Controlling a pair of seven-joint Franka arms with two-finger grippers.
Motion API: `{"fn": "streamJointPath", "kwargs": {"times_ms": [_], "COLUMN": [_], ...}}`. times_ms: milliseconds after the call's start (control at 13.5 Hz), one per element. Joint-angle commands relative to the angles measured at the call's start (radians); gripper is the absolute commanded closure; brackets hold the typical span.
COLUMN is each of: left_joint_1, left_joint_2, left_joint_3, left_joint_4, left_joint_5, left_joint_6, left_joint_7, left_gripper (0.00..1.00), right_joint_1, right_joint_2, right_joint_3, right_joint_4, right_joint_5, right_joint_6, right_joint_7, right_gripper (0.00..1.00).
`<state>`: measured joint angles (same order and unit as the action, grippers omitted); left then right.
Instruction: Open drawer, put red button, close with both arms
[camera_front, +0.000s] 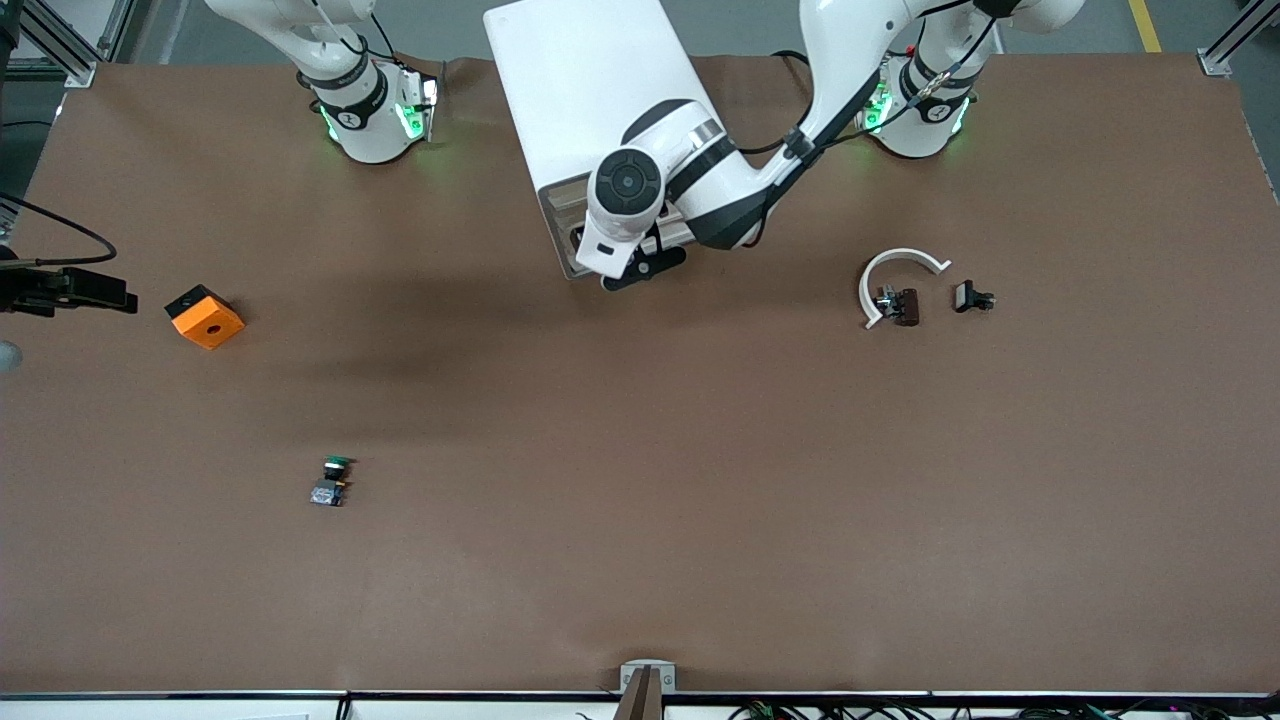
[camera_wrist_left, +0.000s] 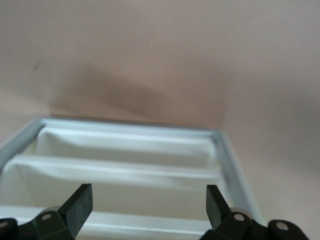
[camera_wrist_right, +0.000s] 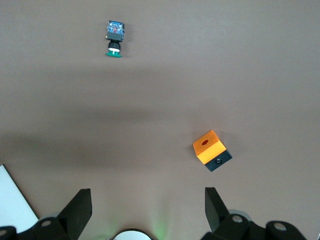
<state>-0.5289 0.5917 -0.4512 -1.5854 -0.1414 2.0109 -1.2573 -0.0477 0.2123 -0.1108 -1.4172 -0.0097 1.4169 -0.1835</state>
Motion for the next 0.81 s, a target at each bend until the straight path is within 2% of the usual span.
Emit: {"fn": "streamJointPath", "kwargs": {"times_ms": [0,148,222,296,444,593,741], "left_joint_1": [0.104,0.168,0.215,0.26,0.347,0.417,0.516], "left_joint_2": [-0.004,-0.029,-0.042,-0.065,-0.14,-0.197,-0.24], "left_joint_3": [-0.004,-0.004,-0.007,-0.01,-0.009,-0.011,-0.012], "left_joint_4": [0.062,0.076,0.076,0.076,0.045,0.042,0.044], "left_joint_5": [0.034,0.036,0.036,0.036,0.075,0.108,0.111], "left_joint_6": [-0.015,-0.018,-0.043,-0.091,-0.277,-0.377,-0.416], "left_joint_7": [0.14,0.223,0.272,0.344,0.421,0.618,0.723], "left_gripper": [0.0,0.0,0.0,0.0,0.0,0.0,0.0], "right_joint_1": [-0.026,-0.034,-0.035,-0.034,-0.034,-0.032,-0.026], "right_joint_2": [-0.016,-0.019,-0.051,-0.071,-0.102,-0.167,-0.244], "right_joint_3": [0.02,0.016,0.019,0.02,0.02,0.02,0.023], "right_joint_4": [0.007,0.017,0.017,0.008,-0.002,-0.064,-0.144], "right_joint_5": [-0.012,-0.01,-0.006,-0.007,0.0,0.001,0.001], "right_joint_6": [-0.021,-0.023,-0.032,-0.038,-0.047,-0.001,0.057], "right_joint_7": [0.022,0.027,0.019,0.025,0.032,0.032,0.03], "right_gripper": [0.0,0.0,0.0,0.0,0.0,0.0,0.0]}}
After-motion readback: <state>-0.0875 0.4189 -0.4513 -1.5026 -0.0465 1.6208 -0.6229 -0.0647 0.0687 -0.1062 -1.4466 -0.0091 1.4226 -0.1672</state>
